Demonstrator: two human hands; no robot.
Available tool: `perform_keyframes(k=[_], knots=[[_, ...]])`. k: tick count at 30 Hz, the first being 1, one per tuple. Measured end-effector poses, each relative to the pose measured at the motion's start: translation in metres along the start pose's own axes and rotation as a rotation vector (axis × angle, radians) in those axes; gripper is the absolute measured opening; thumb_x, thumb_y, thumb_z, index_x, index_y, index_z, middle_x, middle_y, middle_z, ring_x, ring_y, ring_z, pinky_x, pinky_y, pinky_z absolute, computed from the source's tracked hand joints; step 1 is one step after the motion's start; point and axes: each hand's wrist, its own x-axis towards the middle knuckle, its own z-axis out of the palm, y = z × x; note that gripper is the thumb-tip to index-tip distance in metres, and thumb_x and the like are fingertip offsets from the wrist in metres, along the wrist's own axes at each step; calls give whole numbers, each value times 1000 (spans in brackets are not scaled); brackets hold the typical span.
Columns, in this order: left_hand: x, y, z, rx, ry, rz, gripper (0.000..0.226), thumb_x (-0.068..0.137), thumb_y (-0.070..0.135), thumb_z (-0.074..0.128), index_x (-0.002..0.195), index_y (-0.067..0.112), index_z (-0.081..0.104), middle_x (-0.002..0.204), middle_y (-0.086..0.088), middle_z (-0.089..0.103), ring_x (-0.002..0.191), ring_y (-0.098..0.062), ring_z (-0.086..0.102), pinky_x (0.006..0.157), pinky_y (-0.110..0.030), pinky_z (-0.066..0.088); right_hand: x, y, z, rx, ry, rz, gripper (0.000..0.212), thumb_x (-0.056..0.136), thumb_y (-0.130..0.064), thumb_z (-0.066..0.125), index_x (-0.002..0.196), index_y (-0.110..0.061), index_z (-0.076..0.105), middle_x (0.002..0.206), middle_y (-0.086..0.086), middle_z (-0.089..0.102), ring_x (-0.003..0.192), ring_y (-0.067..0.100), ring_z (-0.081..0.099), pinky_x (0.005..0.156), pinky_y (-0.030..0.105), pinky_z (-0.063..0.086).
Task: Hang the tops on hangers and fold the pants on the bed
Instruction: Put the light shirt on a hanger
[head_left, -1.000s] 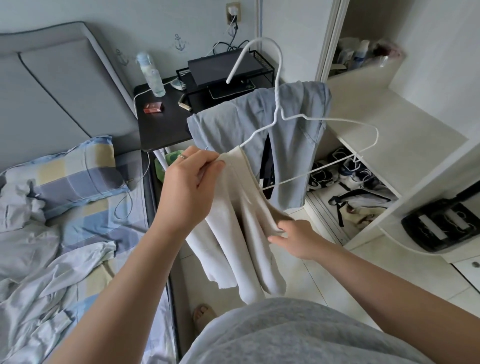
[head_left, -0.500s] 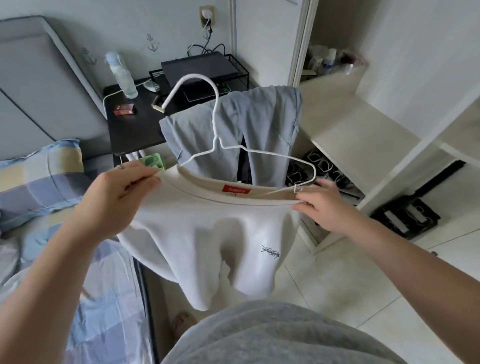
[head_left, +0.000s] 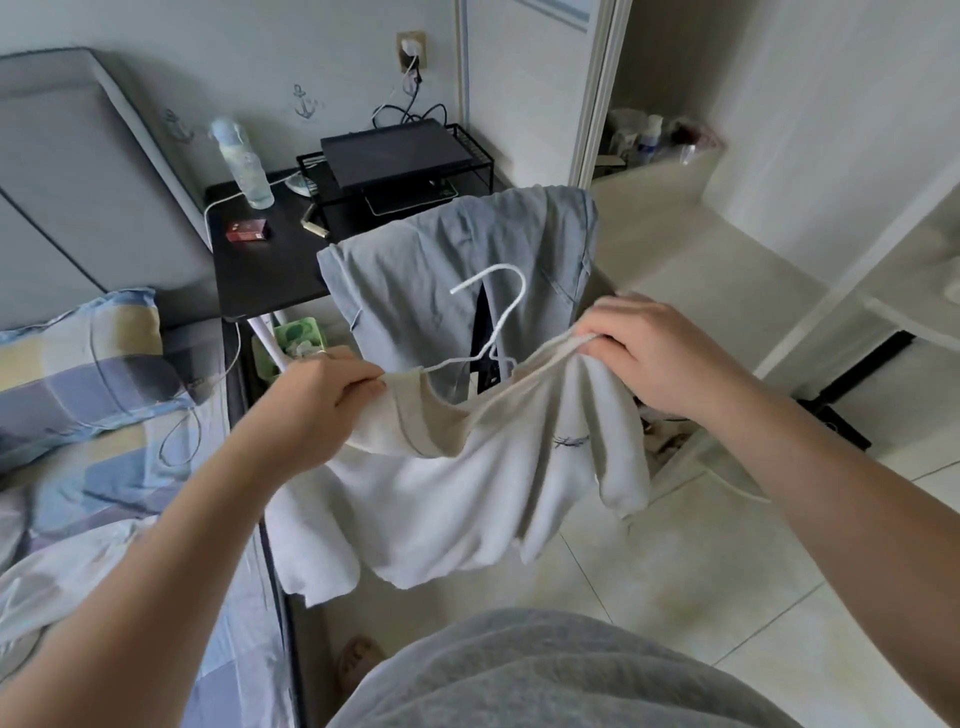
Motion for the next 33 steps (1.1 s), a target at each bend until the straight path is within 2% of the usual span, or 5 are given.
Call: perform_keyframes(k=[4, 9, 15, 26, 33], knots=[[6, 14, 7, -155, 184, 1, 13, 97, 8, 61, 99, 9, 75, 86, -1, 63, 81, 7, 55, 70, -3, 35, 3, -54, 0, 194, 56, -118, 17, 95, -9, 55, 96, -6, 72, 118, 7, 59, 111, 19, 53, 100, 31, 39], [2, 19, 3, -375, 198, 78, 16, 99, 10, 57, 91, 12, 70, 80, -3, 59, 76, -8, 54, 69, -12, 37, 0, -58, 12, 187, 47, -38, 26, 95, 1, 49, 99, -7, 74, 140, 13, 47, 134, 37, 40, 115, 57, 24], [0, 11, -3, -583, 274, 75, 15, 96, 22, 57, 88, 27, 68, 77, -1, 56, 75, -8, 48, 70, -17, 36, -3, -25, 4, -66, 367, 40, 22, 93, -17, 53, 92, -10, 75, 131, 12, 56, 122, 35, 51, 100, 51, 34], [17, 19, -18, -440, 251, 240, 13, 96, 14, 58, 98, 19, 70, 80, 13, 57, 78, -5, 53, 76, -13, 37, 3, -32, -9, 149, 215, 56, 35, 86, -50, 59, 91, -29, 31, 70, -5, 53, 57, 16, 52, 55, 33, 42], [17, 10, -21, -375, 231, 226, 14, 96, 7, 64, 103, 17, 72, 88, 6, 61, 84, -8, 58, 79, -14, 41, 16, -33, -8, 312, 122, 128, 25, 100, -29, 57, 123, -27, 65, 50, -6, 40, 45, 11, 35, 49, 29, 32]])
